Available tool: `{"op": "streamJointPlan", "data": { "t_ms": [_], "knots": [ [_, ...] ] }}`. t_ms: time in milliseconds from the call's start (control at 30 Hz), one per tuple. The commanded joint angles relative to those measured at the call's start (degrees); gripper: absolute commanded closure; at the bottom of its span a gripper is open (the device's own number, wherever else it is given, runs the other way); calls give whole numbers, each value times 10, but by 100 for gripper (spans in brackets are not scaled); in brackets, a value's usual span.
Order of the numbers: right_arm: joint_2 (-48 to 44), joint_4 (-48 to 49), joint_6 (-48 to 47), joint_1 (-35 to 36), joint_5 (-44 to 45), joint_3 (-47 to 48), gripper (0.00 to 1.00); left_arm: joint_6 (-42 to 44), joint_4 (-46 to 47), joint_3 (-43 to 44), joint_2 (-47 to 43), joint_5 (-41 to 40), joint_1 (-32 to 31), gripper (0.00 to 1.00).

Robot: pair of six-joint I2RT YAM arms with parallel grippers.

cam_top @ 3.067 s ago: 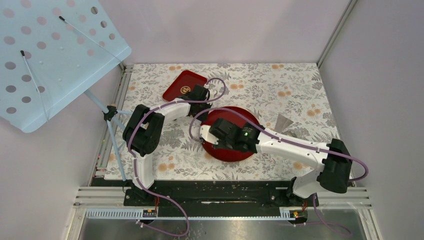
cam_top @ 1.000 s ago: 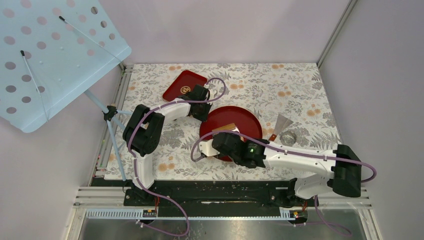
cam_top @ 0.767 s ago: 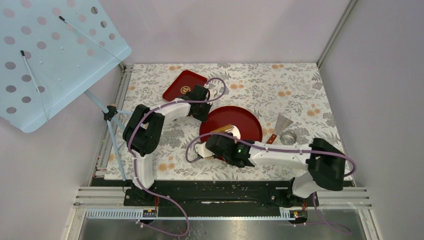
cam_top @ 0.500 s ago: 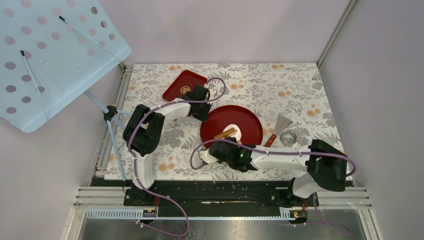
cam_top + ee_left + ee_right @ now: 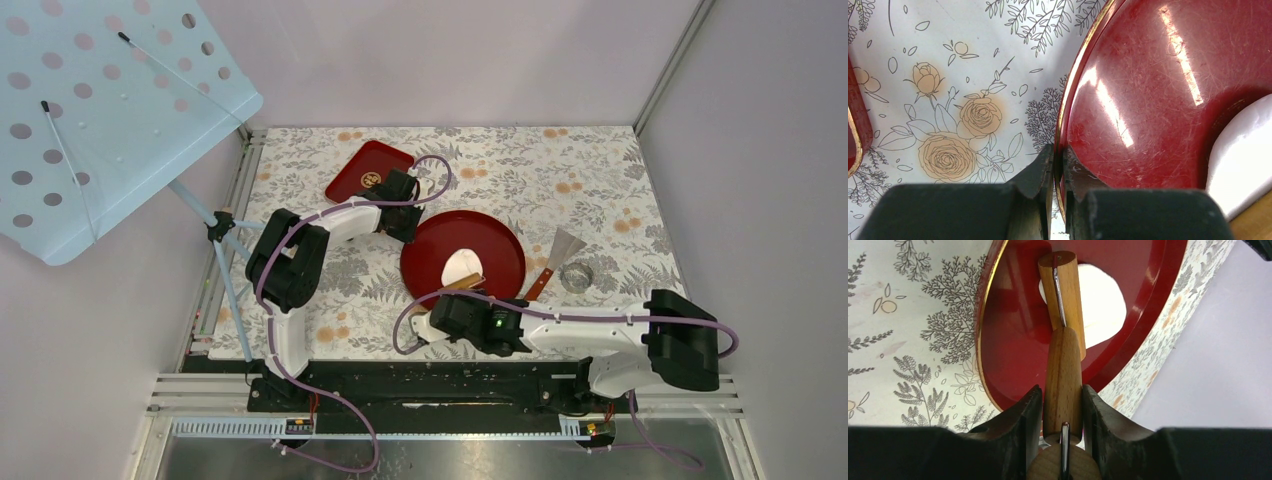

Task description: Roll out the dumpling wrappers from the dough

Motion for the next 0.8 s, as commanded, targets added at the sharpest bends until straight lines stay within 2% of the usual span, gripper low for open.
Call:
{"op": "streamJointPlan", "data": {
  "t_ms": [0,167,367,500,767],
  "knots": [
    [3,-155,40,6,-104,-30,100,16,-24,2,18,-18,-2,100],
    [-25,-53,21,-12,20,1,100,17,-24,2,18,-18,-2,100],
    [-52,52,21,-77,51,102,100,17,-24,0,18,-18,-1,100],
    [3,57,41,-96,88,154,100,17,-24,1,17,-18,-1,100],
    [128,33,115,-95,105,153,100,16,-24,0,16,-15,2,100]
  ]
}}
